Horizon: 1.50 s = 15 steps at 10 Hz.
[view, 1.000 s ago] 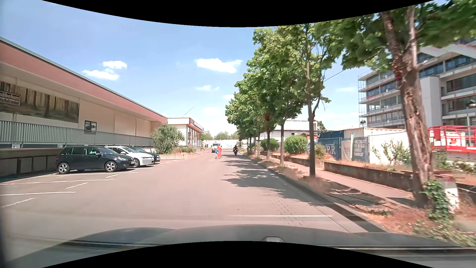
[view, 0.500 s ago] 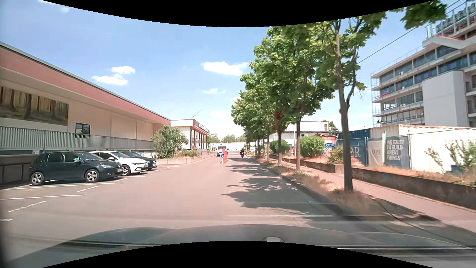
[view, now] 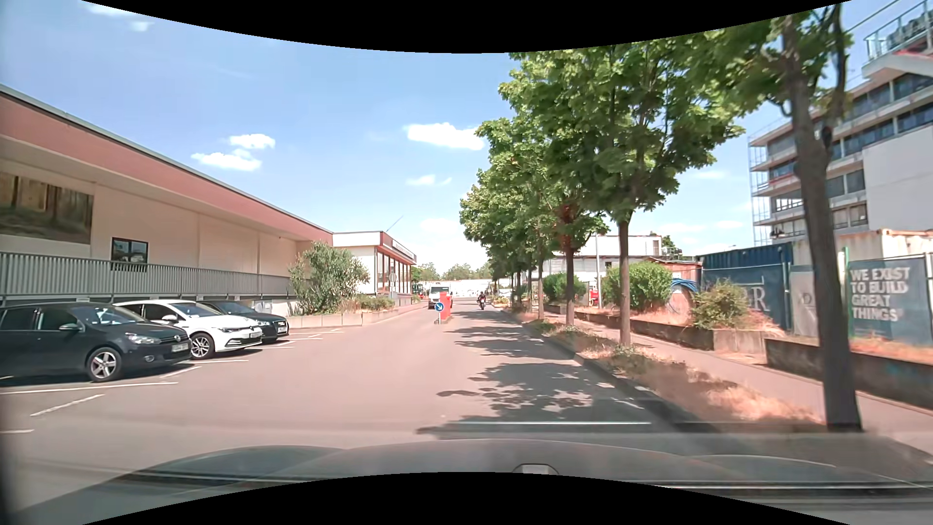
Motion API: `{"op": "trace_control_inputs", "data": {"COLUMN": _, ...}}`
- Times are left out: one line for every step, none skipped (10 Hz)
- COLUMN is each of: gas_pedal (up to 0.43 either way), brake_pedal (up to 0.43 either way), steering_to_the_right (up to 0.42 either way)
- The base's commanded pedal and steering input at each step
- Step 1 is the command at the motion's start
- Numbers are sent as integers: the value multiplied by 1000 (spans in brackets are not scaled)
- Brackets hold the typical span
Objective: Follow the waypoints while adhering to traffic rules and regulations
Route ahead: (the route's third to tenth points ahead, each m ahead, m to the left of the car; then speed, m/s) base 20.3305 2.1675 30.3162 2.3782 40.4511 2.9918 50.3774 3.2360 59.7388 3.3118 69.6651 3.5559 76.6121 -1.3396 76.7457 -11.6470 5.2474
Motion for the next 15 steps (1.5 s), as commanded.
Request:
{"op": "trace_control_inputs", "data": {"gas_pedal": 189, "brake_pedal": 0, "steering_to_the_right": -25}}
{"op": "trace_control_inputs", "data": {"gas_pedal": 189, "brake_pedal": 0, "steering_to_the_right": -20}}
{"op": "trace_control_inputs", "data": {"gas_pedal": 189, "brake_pedal": 0, "steering_to_the_right": -20}}
{"op": "trace_control_inputs", "data": {"gas_pedal": 189, "brake_pedal": 0, "steering_to_the_right": -21}}
{"op": "trace_control_inputs", "data": {"gas_pedal": 189, "brake_pedal": 0, "steering_to_the_right": -20}}
{"op": "trace_control_inputs", "data": {"gas_pedal": 189, "brake_pedal": 0, "steering_to_the_right": -17}}
{"op": "trace_control_inputs", "data": {"gas_pedal": 189, "brake_pedal": 0, "steering_to_the_right": -14}}
{"op": "trace_control_inputs", "data": {"gas_pedal": 189, "brake_pedal": 0, "steering_to_the_right": -13}}
{"op": "trace_control_inputs", "data": {"gas_pedal": 189, "brake_pedal": 0, "steering_to_the_right": -13}}
{"op": "trace_control_inputs", "data": {"gas_pedal": 189, "brake_pedal": 0, "steering_to_the_right": -12}}
{"op": "trace_control_inputs", "data": {"gas_pedal": 189, "brake_pedal": 0, "steering_to_the_right": -12}}
{"op": "trace_control_inputs", "data": {"gas_pedal": 189, "brake_pedal": 0, "steering_to_the_right": -11}}
{"op": "trace_control_inputs", "data": {"gas_pedal": 189, "brake_pedal": 0, "steering_to_the_right": -11}}
{"op": "trace_control_inputs", "data": {"gas_pedal": 189, "brake_pedal": 0, "steering_to_the_right": -11}}
{"op": "trace_control_inputs", "data": {"gas_pedal": 189, "brake_pedal": 0, "steering_to_the_right": -11}}
